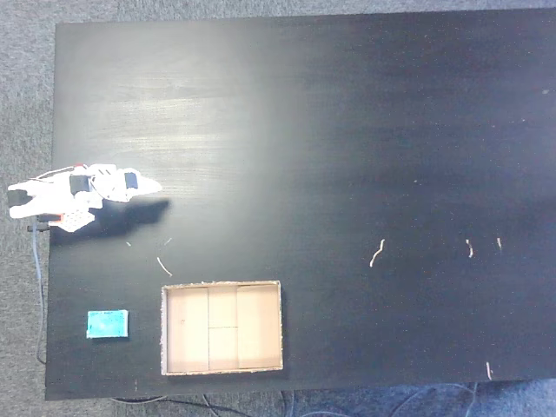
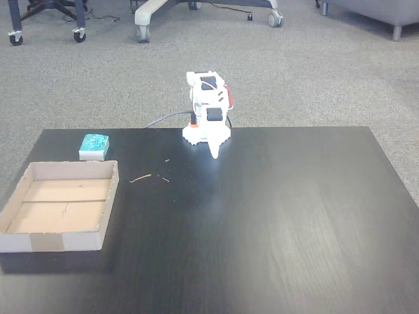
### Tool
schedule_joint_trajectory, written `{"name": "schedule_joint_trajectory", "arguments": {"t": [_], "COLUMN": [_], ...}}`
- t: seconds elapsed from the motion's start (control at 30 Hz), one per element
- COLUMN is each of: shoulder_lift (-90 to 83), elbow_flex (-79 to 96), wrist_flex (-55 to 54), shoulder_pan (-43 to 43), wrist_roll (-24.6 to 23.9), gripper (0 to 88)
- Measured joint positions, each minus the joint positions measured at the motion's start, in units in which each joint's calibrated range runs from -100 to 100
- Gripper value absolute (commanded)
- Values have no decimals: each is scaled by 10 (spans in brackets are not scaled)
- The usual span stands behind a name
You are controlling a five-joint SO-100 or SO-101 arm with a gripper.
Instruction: Pick the green block and drop it in the box on the right.
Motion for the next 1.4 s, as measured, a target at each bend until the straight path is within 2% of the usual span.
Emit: {"name": "schedule_joint_trajectory", "arguments": {"t": [1.0,1.07,1.13,1.2,1.27,1.3,1.4], "shoulder_lift": [0,0,29,122,239,317,527], "elbow_flex": [0,-1,-58,-212,-413,-516,-725], "wrist_flex": [-1,-24,-32,37,139,193,295], "shoulder_pan": [2,36,124,236,353,408,512], "wrist_roll": [3,2,-14,-28,-30,-32,-39], "gripper": [2,2,2,15,229,293,574]}}
